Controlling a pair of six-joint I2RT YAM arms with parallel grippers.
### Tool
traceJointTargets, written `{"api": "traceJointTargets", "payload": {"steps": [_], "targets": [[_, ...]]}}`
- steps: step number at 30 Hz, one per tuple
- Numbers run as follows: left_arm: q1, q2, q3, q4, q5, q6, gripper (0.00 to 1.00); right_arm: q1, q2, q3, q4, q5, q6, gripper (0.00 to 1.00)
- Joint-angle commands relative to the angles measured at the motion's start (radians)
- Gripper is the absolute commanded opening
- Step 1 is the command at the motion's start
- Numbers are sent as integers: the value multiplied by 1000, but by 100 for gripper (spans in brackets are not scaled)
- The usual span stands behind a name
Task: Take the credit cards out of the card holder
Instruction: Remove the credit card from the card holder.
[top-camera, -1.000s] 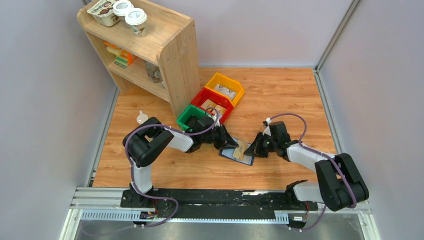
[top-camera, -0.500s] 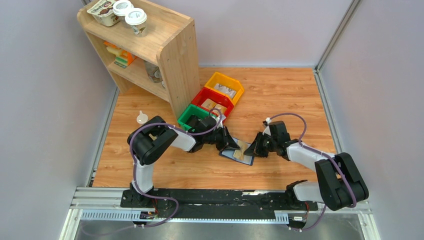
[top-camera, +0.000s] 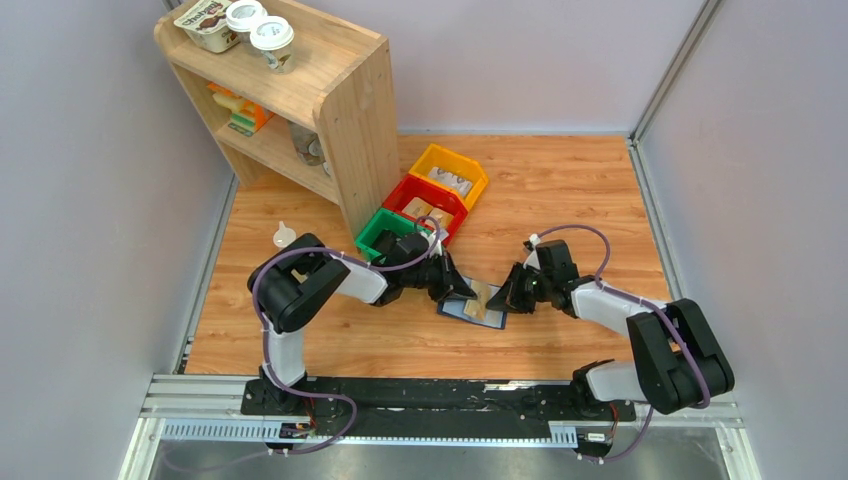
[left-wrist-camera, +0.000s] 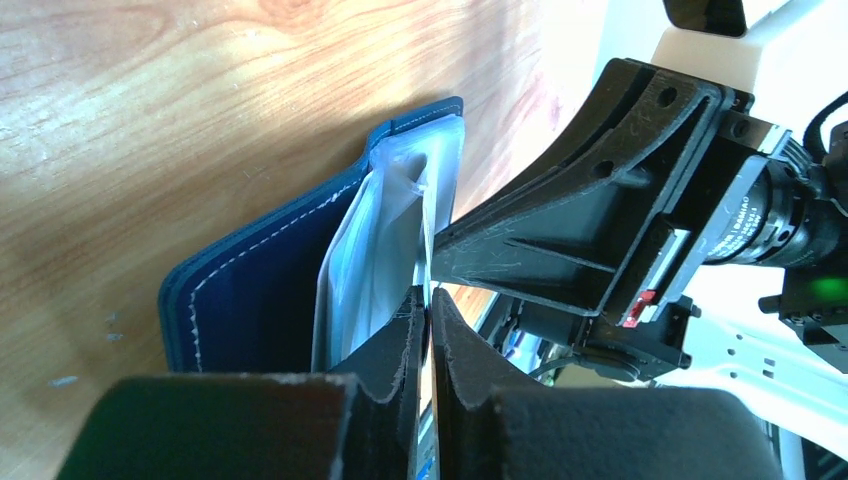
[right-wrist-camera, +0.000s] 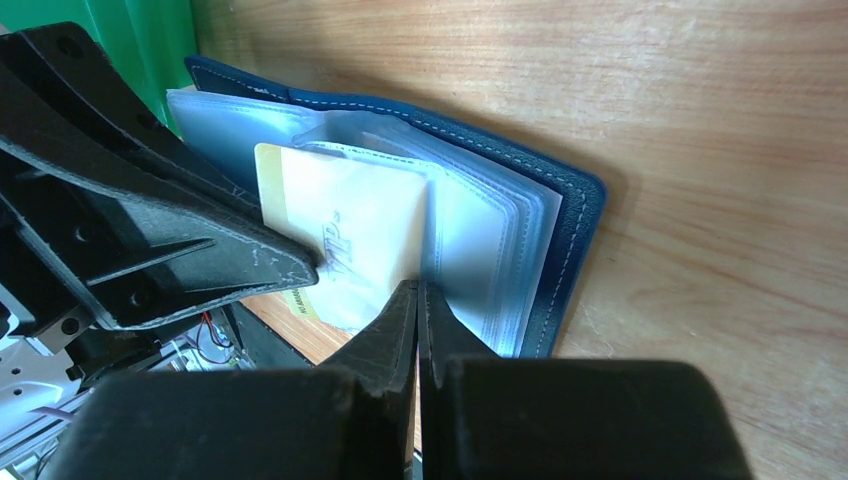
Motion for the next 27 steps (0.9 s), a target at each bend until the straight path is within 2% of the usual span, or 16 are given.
{"api": "traceJointTargets", "payload": {"steps": [1, 8, 14, 18, 22, 27], "targets": [[6, -92, 5, 94, 48, 10, 13, 4, 46, -29, -90, 140, -56, 1], [13, -107, -9, 103, 41, 2, 16, 3, 48, -26, -99, 145, -59, 1], [15, -158, -4, 8, 19, 71, 4, 3, 54, -22, -103, 146, -59, 1], [15, -204, -3, -88, -10, 140, 0, 4, 52, -17, -106, 149, -62, 1], [16, -246, 7, -199, -41, 221, 0, 3, 54, -12, -113, 152, -66, 1], [15, -323, 60, -452, -104, 388, 0, 4, 41, 4, -139, 159, -76, 1]]}}
